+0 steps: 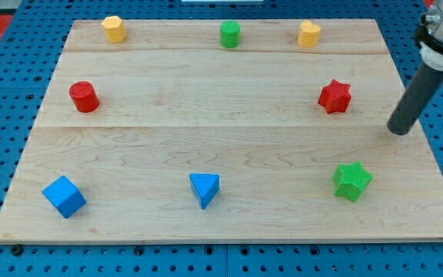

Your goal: Slide the heart to the right of the green circle

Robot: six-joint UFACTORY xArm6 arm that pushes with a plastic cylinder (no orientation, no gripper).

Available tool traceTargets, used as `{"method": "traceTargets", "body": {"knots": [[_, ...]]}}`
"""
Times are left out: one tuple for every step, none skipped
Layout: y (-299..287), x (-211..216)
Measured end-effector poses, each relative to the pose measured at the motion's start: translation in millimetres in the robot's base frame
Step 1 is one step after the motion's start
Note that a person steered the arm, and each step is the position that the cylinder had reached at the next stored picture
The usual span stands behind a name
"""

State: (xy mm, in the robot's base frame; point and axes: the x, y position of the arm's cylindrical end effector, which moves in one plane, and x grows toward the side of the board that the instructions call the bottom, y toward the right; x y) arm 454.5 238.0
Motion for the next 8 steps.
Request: {"method": "traceTargets", "body": {"knots": [[-78, -1], [-191, -3], [-82, -3], [5, -5], [45, -79], [46, -165], [-9, -201], [-32, -211]]}}
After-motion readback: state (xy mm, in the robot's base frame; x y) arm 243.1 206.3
